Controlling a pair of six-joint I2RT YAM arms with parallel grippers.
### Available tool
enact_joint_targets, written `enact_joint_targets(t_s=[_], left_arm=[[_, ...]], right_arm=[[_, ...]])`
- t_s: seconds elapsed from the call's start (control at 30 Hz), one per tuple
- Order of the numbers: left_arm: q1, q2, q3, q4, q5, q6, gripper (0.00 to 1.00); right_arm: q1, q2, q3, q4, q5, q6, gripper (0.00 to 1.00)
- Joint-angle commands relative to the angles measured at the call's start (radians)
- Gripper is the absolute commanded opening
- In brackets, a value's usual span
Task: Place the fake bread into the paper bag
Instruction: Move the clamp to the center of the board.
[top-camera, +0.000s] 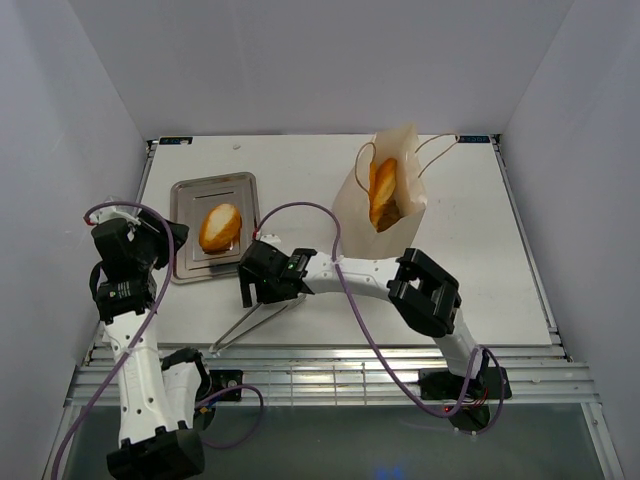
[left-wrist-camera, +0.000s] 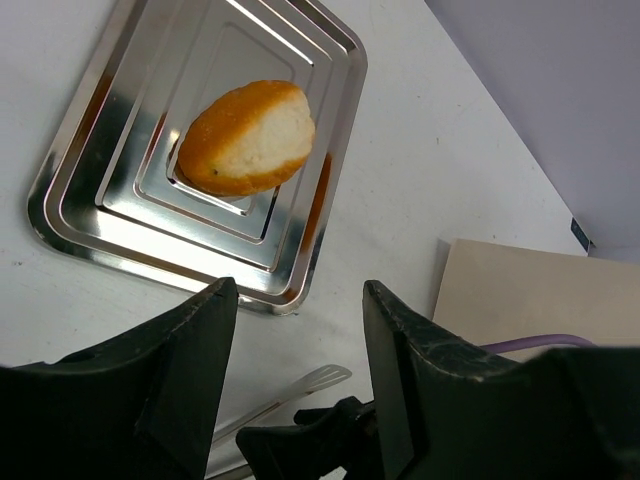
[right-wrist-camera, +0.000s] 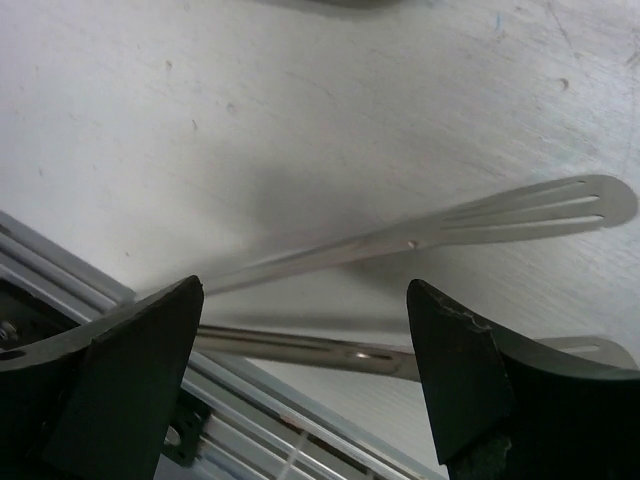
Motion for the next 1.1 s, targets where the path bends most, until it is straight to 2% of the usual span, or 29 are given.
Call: enact_joint_targets(t_s=[0.0, 0.13, 0.27, 0.6, 0.63, 0.73, 0.9, 0.97, 1.07], left_arm=[[0.003, -0.003, 0.037, 0.011, -0.022, 0.023, 0.64], [0.003, -0.009, 0.044, 0.016, -0.015, 0.034, 0.64], [0.003, -0.009, 0.061, 0.022, -0.002, 0.046, 0.65], [0.003, -0.015, 0.031, 0.042, 0.023, 0.054, 0.66], [0.003, -0.013, 0.029, 0.042, 0.024, 0.055, 0.66], [0.003, -0.017, 0.023, 0.044, 0.023, 0.060, 0.66], [0.003, -0.018, 0.006, 0.054, 0.024, 0.066, 0.66], [0.003, -0.017, 0.003, 0.057, 0.028, 0.071, 0.66], [0.005, -0.013, -0.015, 0.066, 0.035, 0.074, 0.66]], right_arm=[[0.030, 0.069, 0.145, -0.088, 0.152, 0.184, 0.87], [0.033, 0.155, 0.242, -0.134, 0.175, 0.258, 0.80], [0.035, 0.230, 0.316, -0.233, 0.226, 0.316, 0.68], [0.021, 0.148, 0.101, -0.227, 0.296, 0.390, 0.36], [0.010, 0.129, 0.064, -0.226, 0.302, 0.364, 0.32], [-0.005, 0.091, 0.029, -0.205, 0.318, 0.276, 0.29], [-0.042, 0.051, -0.014, -0.160, 0.331, 0.025, 0.23], [-0.054, 0.048, -0.010, -0.160, 0.345, -0.050, 0.15], [-0.079, 0.039, -0.017, -0.139, 0.332, -0.179, 0.13]])
